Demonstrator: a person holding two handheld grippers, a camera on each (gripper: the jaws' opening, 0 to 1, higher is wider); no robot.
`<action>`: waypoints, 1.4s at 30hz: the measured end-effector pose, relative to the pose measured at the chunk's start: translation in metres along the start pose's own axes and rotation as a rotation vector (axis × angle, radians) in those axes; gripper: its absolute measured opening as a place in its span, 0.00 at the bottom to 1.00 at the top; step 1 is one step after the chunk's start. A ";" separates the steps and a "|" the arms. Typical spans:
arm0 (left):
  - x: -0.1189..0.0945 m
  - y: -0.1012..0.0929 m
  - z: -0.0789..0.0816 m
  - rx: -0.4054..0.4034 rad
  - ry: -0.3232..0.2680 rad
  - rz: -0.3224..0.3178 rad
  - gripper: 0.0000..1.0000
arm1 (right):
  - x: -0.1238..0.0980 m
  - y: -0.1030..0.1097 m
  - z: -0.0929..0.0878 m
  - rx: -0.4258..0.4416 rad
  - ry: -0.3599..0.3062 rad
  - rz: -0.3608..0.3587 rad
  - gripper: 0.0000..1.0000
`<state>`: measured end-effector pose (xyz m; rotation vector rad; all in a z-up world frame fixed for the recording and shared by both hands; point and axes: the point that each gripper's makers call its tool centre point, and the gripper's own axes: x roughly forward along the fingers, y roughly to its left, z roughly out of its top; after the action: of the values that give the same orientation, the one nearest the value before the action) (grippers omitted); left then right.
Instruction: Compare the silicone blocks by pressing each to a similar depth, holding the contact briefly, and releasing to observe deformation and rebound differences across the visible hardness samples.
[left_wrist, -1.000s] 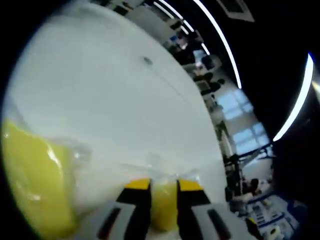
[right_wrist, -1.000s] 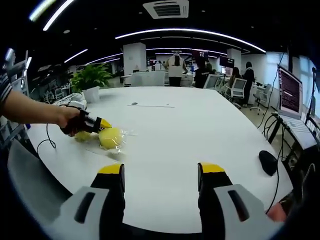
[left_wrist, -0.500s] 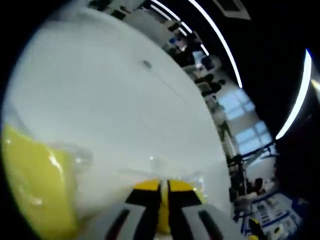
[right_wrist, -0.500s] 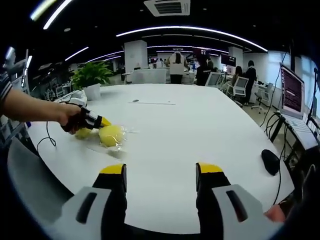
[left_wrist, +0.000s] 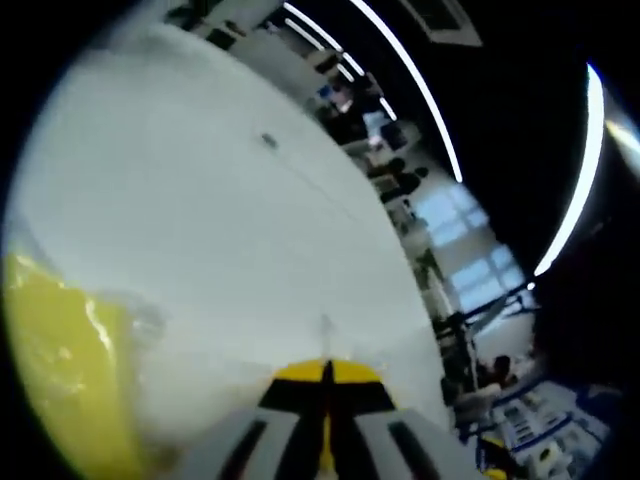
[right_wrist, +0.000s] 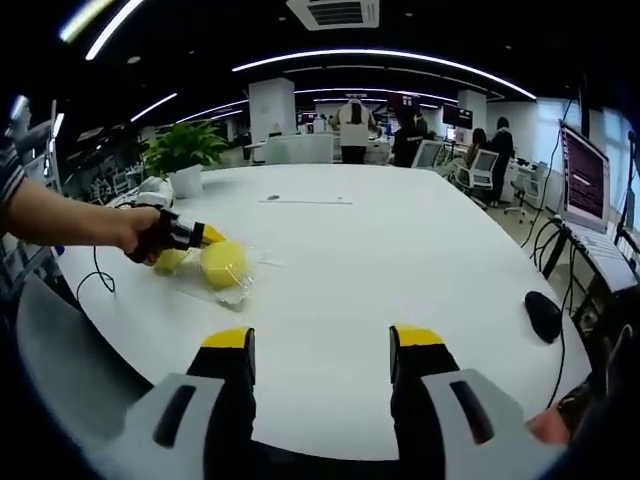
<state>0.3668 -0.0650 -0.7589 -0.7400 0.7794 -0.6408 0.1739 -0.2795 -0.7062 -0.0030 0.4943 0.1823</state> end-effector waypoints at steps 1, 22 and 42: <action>-0.003 -0.004 0.000 0.044 -0.001 -0.001 0.00 | 0.000 0.001 0.000 0.006 -0.005 0.003 0.48; -0.052 -0.052 0.011 0.257 -0.075 -0.103 0.00 | 0.005 0.022 0.007 -0.027 -0.018 0.076 0.48; -0.097 -0.094 0.022 0.419 -0.175 -0.146 0.00 | -0.005 0.032 0.005 -0.064 -0.021 0.112 0.48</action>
<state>0.3087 -0.0406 -0.6380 -0.4618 0.4125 -0.8276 0.1668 -0.2482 -0.6979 -0.0363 0.4682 0.3073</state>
